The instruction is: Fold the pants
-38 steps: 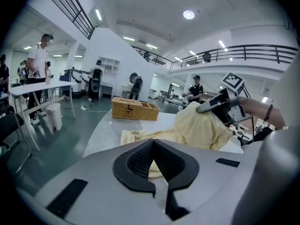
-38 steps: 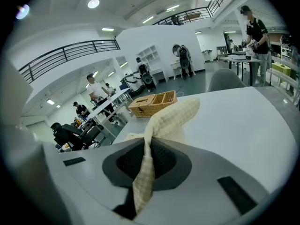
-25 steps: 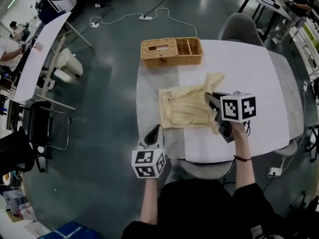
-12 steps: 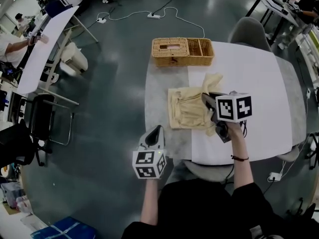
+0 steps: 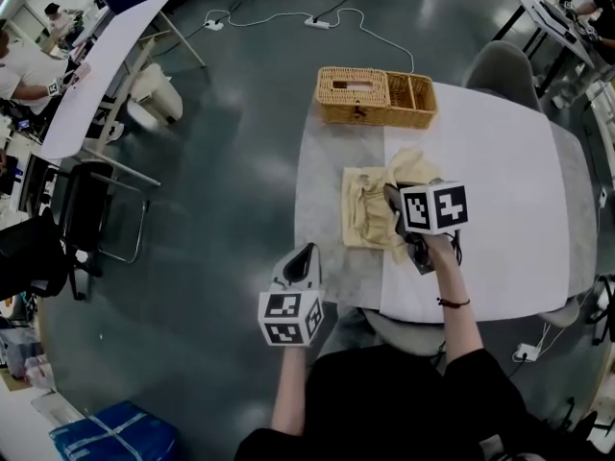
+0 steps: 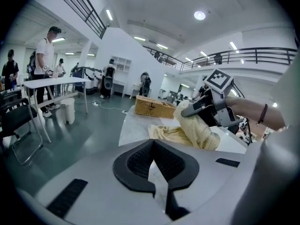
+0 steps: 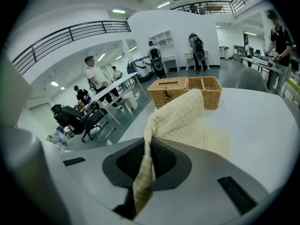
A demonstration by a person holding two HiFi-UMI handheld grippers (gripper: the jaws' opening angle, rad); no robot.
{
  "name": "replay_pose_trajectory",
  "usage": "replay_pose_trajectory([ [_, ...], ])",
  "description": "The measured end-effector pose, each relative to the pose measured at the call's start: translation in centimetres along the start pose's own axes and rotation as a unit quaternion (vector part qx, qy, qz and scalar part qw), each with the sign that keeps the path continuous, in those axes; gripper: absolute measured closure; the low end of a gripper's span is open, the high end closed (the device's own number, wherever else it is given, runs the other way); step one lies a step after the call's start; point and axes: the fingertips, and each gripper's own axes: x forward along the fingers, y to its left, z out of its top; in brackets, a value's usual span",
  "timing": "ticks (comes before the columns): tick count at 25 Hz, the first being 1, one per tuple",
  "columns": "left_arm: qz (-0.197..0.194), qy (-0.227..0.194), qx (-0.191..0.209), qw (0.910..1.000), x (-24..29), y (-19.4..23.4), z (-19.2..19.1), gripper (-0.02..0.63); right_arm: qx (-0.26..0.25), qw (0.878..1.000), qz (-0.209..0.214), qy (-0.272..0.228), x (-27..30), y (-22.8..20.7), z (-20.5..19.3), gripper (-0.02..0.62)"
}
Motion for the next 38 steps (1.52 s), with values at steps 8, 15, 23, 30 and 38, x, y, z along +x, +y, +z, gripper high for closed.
replay_pose_trajectory([
  [8,0.009,0.005,-0.01,0.9999,-0.5,0.9,-0.7,0.598,0.001,1.0,-0.005,0.018,2.5,0.5,-0.8,0.563],
  [15,0.006,0.013,-0.018,0.9997,-0.4,0.8,-1.3,0.598,0.009,0.999,-0.011,0.029,4.5,0.6,-1.7,0.563],
  [23,0.011,0.015,-0.019,0.9996,-0.3,1.0,-1.6,0.598,0.023,0.999,-0.029,0.033,6.2,0.6,-2.4,0.561],
  [30,0.014,0.016,-0.021,0.9996,-0.5,1.4,-1.7,0.598,0.048,0.998,-0.019,0.019,6.7,0.8,-2.6,0.561],
  [38,0.013,0.017,-0.02,0.9996,-0.4,1.4,-1.8,0.598,0.062,0.998,-0.005,0.006,7.1,1.3,-2.8,0.555],
])
